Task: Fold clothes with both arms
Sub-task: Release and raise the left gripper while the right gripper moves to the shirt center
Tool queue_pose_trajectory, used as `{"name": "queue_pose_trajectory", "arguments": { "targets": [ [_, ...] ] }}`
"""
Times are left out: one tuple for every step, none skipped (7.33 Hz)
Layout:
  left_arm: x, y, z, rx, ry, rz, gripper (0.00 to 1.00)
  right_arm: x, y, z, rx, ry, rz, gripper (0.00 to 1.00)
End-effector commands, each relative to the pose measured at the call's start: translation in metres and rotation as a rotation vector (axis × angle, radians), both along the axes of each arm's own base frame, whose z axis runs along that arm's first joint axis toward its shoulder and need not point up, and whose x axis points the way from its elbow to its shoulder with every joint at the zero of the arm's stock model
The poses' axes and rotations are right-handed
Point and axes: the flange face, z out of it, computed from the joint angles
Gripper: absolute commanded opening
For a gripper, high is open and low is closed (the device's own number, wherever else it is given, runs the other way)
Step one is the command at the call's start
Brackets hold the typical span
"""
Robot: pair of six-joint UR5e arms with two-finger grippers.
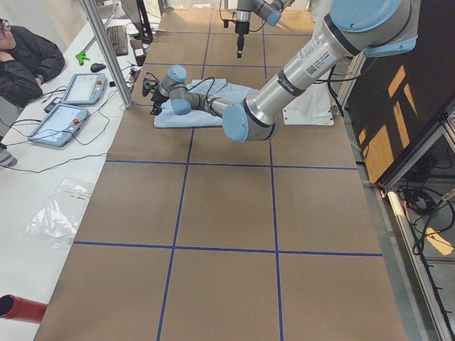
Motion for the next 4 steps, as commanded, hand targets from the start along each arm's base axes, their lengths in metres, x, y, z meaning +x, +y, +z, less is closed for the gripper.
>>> {"name": "queue_pose_trajectory", "arguments": {
  "targets": [
    [-0.038,0.044,0.028,0.011,0.046,0.086,0.99,-0.061,0.017,-0.009,0.085,0.041,0.041,1.00],
    [-0.064,0.069,0.043,0.003,0.057,0.113,0.99,-0.088,0.034,-0.004,0.195,0.086,0.022,1.00],
    [-0.081,0.088,0.049,0.008,0.061,0.113,0.99,-0.116,0.056,-0.006,0.291,0.142,-0.006,1.00],
    [-0.088,0.095,0.046,0.007,0.060,0.112,0.99,-0.144,0.068,-0.017,0.351,0.211,-0.017,1.00]
  ]
}}
